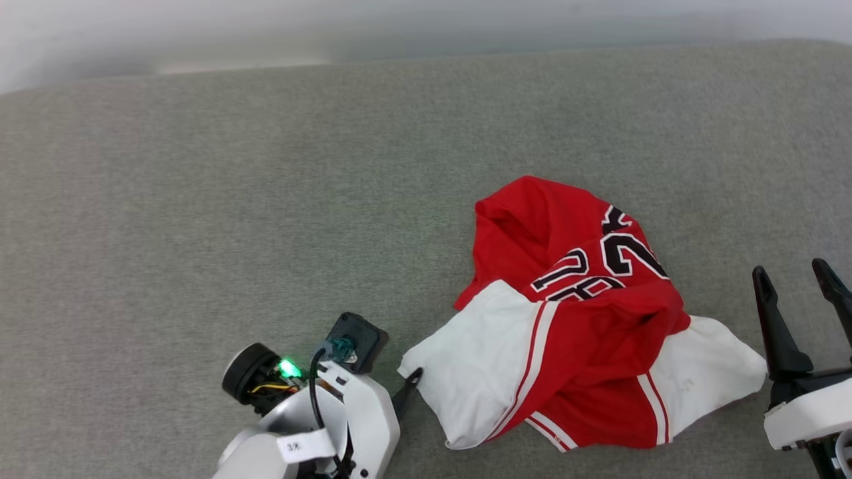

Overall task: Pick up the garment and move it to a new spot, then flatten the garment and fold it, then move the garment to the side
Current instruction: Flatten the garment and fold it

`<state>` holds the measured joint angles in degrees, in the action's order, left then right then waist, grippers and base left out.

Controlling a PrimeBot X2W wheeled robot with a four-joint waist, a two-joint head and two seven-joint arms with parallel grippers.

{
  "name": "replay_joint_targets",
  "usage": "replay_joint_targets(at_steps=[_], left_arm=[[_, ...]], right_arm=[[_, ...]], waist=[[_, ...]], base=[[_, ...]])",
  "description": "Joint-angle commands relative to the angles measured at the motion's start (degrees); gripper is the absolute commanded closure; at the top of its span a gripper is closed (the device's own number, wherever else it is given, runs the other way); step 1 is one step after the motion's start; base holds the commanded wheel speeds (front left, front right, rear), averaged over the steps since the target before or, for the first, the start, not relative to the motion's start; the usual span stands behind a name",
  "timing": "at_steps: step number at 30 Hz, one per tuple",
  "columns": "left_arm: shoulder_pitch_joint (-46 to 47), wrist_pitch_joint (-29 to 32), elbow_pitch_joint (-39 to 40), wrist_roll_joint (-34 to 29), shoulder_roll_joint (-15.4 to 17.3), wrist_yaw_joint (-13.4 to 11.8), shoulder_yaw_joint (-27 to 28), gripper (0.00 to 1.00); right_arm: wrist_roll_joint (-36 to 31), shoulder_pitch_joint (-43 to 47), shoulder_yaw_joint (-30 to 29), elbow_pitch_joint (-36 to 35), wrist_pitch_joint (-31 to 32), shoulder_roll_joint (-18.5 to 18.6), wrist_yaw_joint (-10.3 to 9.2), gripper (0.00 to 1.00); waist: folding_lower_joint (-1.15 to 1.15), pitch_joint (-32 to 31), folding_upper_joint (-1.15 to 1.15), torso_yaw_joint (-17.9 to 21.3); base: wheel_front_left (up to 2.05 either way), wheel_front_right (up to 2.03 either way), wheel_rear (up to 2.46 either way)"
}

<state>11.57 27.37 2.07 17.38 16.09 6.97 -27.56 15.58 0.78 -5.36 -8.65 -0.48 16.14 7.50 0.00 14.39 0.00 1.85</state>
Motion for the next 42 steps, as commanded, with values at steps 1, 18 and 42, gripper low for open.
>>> replay_joint_targets(at_steps=[1, 18, 42], left_arm=[[0.90, 3.76, -0.04, 0.10, 0.26, -0.81, -0.59, 0.00], [0.28, 6.16, -9.71, -1.27, 1.48, -2.48, -2.93, 1.00], [-5.75, -16.33, -13.92, 5.40, 4.46, -14.60, 17.24, 1.00]], right_arm=[[-0.76, -1.30, 0.41, 0.34, -0.19, -0.96, -0.03, 0.00], [-2.88, -2.32, 0.44, 3.36, -1.48, -0.97, -0.03, 0.00], [-2.26, 1.81, 2.51, 8.46, 3.24, 1.26, -0.03, 0.00]], waist=[[0.00, 2.13, 0.00, 2.01], [0.00, 4.12, 0.00, 2.63], [0.00, -2.95, 0.00, -4.72]], base=[[0.00, 0.00, 0.00], [0.00, 0.00, 0.00], [0.00, 0.00, 0.00]])
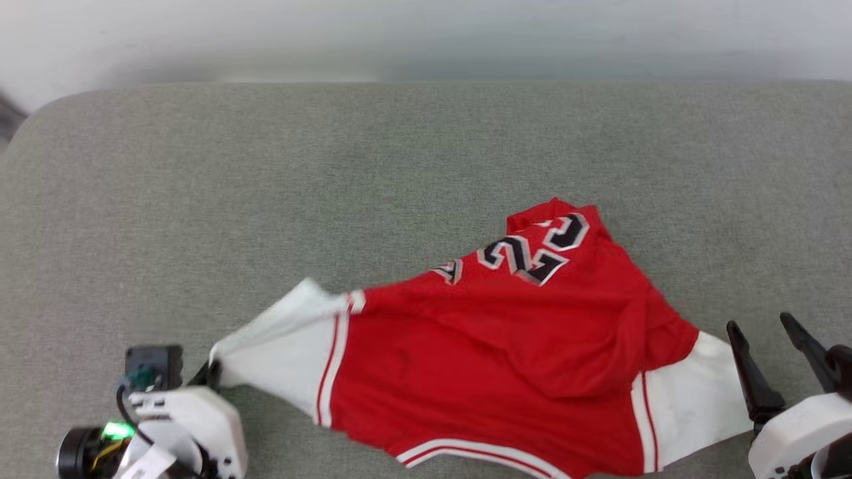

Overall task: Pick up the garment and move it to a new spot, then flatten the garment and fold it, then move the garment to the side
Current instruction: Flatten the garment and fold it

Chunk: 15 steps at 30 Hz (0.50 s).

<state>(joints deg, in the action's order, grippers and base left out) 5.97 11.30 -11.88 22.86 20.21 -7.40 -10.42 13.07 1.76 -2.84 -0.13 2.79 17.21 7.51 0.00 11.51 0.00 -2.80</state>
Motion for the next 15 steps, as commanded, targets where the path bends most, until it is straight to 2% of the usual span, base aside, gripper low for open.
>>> replay_joint_targets(at_steps=[1, 5, 6, 7, 12, 15], left_arm=[[-1.05, -0.33, -0.51, 0.12, 0.44, -0.28, 0.39, 1.00], [-3.17, -0.30, -1.17, 1.13, -0.82, 0.52, -0.78, 1.00], [-3.34, -0.66, -1.13, 1.39, -1.03, 1.05, -1.13, 0.74], [-3.18, -1.33, -0.97, 1.25, -1.14, 1.45, -1.41, 0.00], [-0.04, -8.08, 0.74, -0.43, -1.85, 3.55, -2.71, 0.00], [1.61, -13.37, 2.14, -2.05, -1.70, 3.98, -3.00, 0.00]], right_arm=[[0.32, 0.91, -0.10, 0.22, 0.24, 0.17, -0.04, 0.00], [0.53, 1.19, -0.37, 1.05, 1.42, 0.27, -0.04, 0.00], [0.49, 1.29, -0.22, 1.19, 1.66, 0.38, -0.04, 0.00], [0.48, 1.36, -0.09, 1.26, 1.89, 0.42, -0.04, 0.00], [1.08, 1.04, 1.42, 0.47, 4.43, 2.20, -0.03, 0.00], [3.12, 1.38, 3.26, -0.91, 9.03, 4.23, -0.03, 0.00]], waist=[[0.00, -0.15, 0.00, -0.20], [0.00, -0.42, 0.00, -0.92], [0.00, -0.49, 0.00, -1.07], [0.00, -0.59, 0.00, -1.20], [0.00, -1.32, 0.00, -1.66], [0.00, -1.65, 0.00, -1.88]], base=[[0.00, 0.00, 0.00], [0.00, 0.00, 0.00], [0.00, 0.00, 0.00], [0.00, 0.00, 0.00], [0.00, 0.00, 0.00], [0.00, 0.00, 0.00]])
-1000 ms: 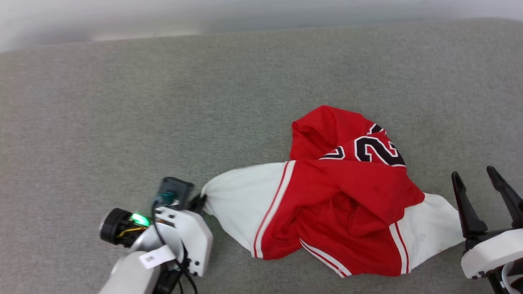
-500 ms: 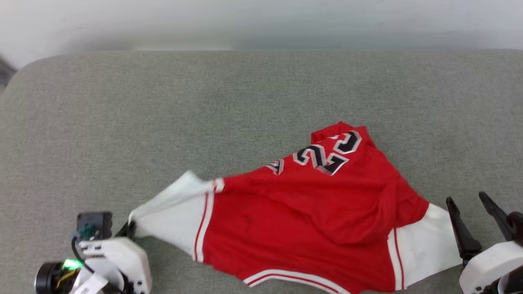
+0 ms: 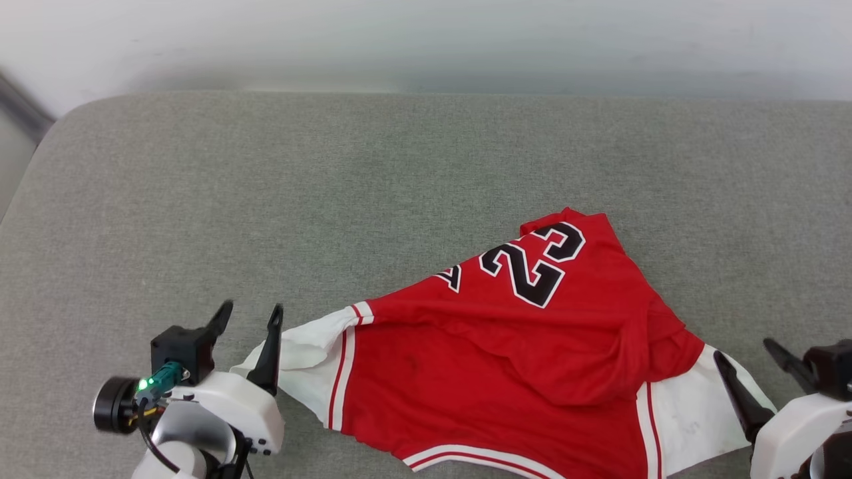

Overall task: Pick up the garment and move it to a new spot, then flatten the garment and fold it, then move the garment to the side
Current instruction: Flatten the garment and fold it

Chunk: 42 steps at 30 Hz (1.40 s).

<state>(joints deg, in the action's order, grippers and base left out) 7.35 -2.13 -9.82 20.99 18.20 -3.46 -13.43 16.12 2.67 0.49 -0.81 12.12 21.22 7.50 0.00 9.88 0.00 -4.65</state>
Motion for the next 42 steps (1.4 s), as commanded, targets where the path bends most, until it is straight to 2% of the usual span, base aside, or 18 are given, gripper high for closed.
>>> replay_joint_targets(at_steps=[1, 6, 10, 14, 21, 22, 29, 36, 37, 38, 42], left_arm=[[0.73, -1.52, 0.51, -0.63, 0.30, 0.40, -0.33, 0.00], [2.46, -7.31, 2.53, -3.05, 0.27, 0.77, -1.42, 0.00], [3.44, -8.69, 2.86, -3.62, -0.26, 1.29, -2.37, 0.00], [3.95, -9.13, 2.57, -3.78, -0.60, 1.33, -3.16, 0.00], [4.87, -9.39, 1.21, -3.56, -0.63, 1.51, -3.62, 0.00], [5.10, -9.72, 0.50, -3.34, -0.61, 1.62, -3.72, 0.00], [5.36, -10.18, -0.93, -3.21, -0.93, 1.48, -4.13, 0.00], [5.29, -10.31, -2.21, -2.80, -1.07, 1.82, -4.85, 0.00], [5.21, -10.29, -2.37, -2.77, -1.09, 1.78, -4.98, 0.00], [5.13, -10.30, -2.49, -2.65, -1.07, 1.83, -5.04, 0.00], [4.59, -10.61, -3.03, -2.49, -0.95, 2.16, -5.34, 0.00]], right_arm=[[1.07, 0.61, 0.52, -0.72, 1.97, 1.08, -0.03, 0.00], [3.93, 0.51, 2.30, -2.32, 15.46, 5.23, -0.03, 0.00], [4.40, -0.98, 2.18, -1.31, 23.89, 7.23, -0.03, 0.00], [3.94, -2.95, 2.63, 0.80, 27.45, 8.27, -0.03, 0.00], [5.20, -5.03, 5.61, 6.43, 29.16, 8.07, -0.01, 0.00], [5.66, -5.44, 6.39, 9.11, 28.84, 8.60, -0.02, 1.00], [5.37, -5.83, 0.31, 14.05, 26.55, 12.45, -0.34, 1.00], [4.47, -4.30, -6.22, 15.56, 24.93, 12.79, -0.06, 1.00], [4.36, -4.21, -6.21, 15.14, 23.95, 12.48, -0.06, 0.16], [4.22, -4.37, -6.79, 15.07, 23.02, 11.95, -0.06, 0.00], [3.82, -4.97, -6.64, 12.67, 15.81, 10.47, -0.04, 0.00]], waist=[[0.00, -0.09, 0.00, -0.12], [0.00, 0.17, 0.00, -0.71], [0.00, 1.21, 0.00, -1.81], [0.00, 2.66, 0.00, -3.26], [0.00, 4.80, 0.00, -5.37], [0.00, 5.14, 0.00, -5.68], [0.00, 4.73, 0.00, -4.83], [0.00, 3.71, 0.00, -3.18], [0.00, 3.56, 0.00, -2.91], [0.00, 3.43, 0.00, -2.64], [0.00, 2.36, 0.00, -1.47]], base=[[0.00, 0.00, 0.00], [0.00, 0.00, 0.00], [0.00, 0.00, 0.00], [0.00, 0.00, 0.00], [0.00, 0.00, 0.00], [0.00, 0.00, 0.00], [0.00, 0.00, 0.00], [0.00, 0.00, 0.00], [0.00, 0.00, 0.00], [0.00, 0.00, 0.00], [0.00, 0.00, 0.00]])
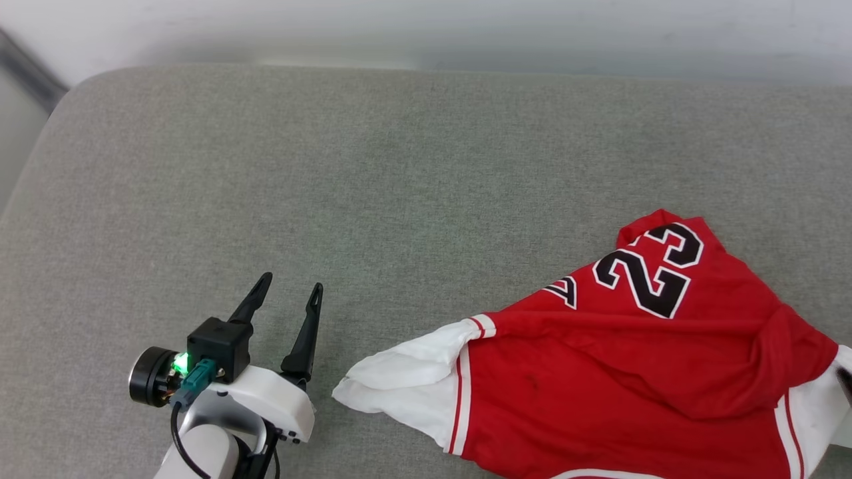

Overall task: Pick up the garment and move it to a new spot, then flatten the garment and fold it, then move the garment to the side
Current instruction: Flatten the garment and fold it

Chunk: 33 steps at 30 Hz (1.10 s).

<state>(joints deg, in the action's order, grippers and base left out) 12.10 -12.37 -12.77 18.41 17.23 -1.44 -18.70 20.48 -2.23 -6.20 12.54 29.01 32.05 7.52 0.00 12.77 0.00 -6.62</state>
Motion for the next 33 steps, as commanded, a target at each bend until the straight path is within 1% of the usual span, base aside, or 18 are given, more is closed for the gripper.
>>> replay_joint_targets(at_steps=[1, 2, 3, 4, 6, 10, 13, 16, 20, 21, 24, 26, 30, 33], left_arm=[[-0.25, -0.47, -0.05, 0.24, 0.02, 0.29, -0.11, 0.00], [-0.78, -0.58, 0.43, 0.36, 0.39, 0.42, -0.18, 0.00], [-1.01, -0.55, 0.65, 0.44, 0.55, 0.45, -0.20, 0.00], [-1.01, -0.55, 0.65, 0.44, 0.55, 0.45, -0.20, 0.00], [-1.25, -0.53, 1.36, 0.28, 0.80, 0.82, -0.63, 0.00], [-2.53, -0.88, 3.71, 1.38, 0.72, 1.96, -1.10, 0.00], [-3.78, 0.40, 4.94, 1.50, 1.64, 3.17, -2.43, 0.00], [-5.33, 4.69, 5.25, 1.54, 3.39, 4.01, -3.80, 0.00], [-7.69, 15.57, 7.02, 4.41, 5.93, 5.17, -5.10, 0.00], [-8.32, 18.56, 7.82, 5.25, 6.65, 4.97, -5.08, 0.00], [-10.07, 27.63, 11.11, 7.23, 8.61, 3.14, -4.63, 0.00], [-10.62, 32.21, 14.05, 8.18, 9.43, 1.98, -4.42, 0.00], [-10.74, 37.49, 17.50, 8.39, 10.80, -0.60, -3.71, 0.00], [-10.03, 39.65, 18.09, 8.14, 10.60, -1.88, -3.90, 0.00]], right_arm=[[-0.55, -0.10, 0.21, -1.54, -3.22, -0.54, -0.05, 0.00], [0.29, 0.05, -0.30, -4.84, -9.43, -1.89, -0.05, 0.00], [0.48, 0.34, -1.01, -6.09, -11.36, -2.64, -0.05, 0.00], [0.48, 0.34, -1.01, -6.09, -11.36, -2.64, -0.05, 0.00], [0.67, 0.89, -2.35, -9.58, -15.05, -4.16, -0.05, 0.00], [0.06, 2.88, -4.90, -16.64, -22.20, -9.49, -0.06, 0.00], [-1.11, 4.63, -5.45, -20.21, -25.99, -13.52, -0.05, 0.00], [-2.32, 6.11, -5.23, -21.35, -27.55, -16.26, -0.05, 0.00], [-3.06, 6.97, -4.96, -21.03, -27.45, -17.14, -0.05, 0.00], [-3.13, 6.99, -4.89, -20.85, -27.37, -17.07, -0.05, 0.00], [-3.28, 6.47, -5.09, -20.45, -27.32, -17.15, -0.05, 0.00], [-3.45, 5.95, -5.07, -20.27, -27.37, -17.38, -0.05, 0.00], [-4.09, 5.00, -4.29, -19.70, -27.36, -17.71, -0.05, 0.00], [-4.25, 4.11, -3.37, -19.24, -27.46, -17.94, -0.05, 0.00]], waist=[[0.00, -0.84, 0.00, 0.78], [0.00, -1.67, 0.00, 1.74], [0.00, -1.89, 0.00, 2.04], [0.00, -1.89, 0.00, 2.04], [0.00, -2.10, 0.00, 2.62], [0.00, -2.37, 0.00, 3.55], [0.00, -2.41, 0.00, 4.24], [0.00, -2.35, 0.00, 4.78], [0.00, -2.19, 0.00, 5.03], [0.00, -2.12, 0.00, 5.09], [0.00, -1.67, 0.00, 5.23], [0.00, -1.15, 0.00, 5.34], [0.00, 0.00, 0.00, 5.72], [0.00, 1.00, 0.00, 6.21]], base=[[0.00, 0.00, 0.00], [0.00, 0.00, 0.00], [0.00, 0.00, 0.00], [0.00, 0.00, 0.00], [0.00, 0.00, 0.00], [0.00, 0.00, 0.00], [0.00, 0.00, 0.00], [0.00, 0.00, 0.00], [0.00, 0.00, 0.00], [0.00, 0.00, 0.00], [0.00, 0.00, 0.00], [0.00, 0.00, 0.00], [0.00, 0.00, 0.00], [0.00, 0.00, 0.00]])
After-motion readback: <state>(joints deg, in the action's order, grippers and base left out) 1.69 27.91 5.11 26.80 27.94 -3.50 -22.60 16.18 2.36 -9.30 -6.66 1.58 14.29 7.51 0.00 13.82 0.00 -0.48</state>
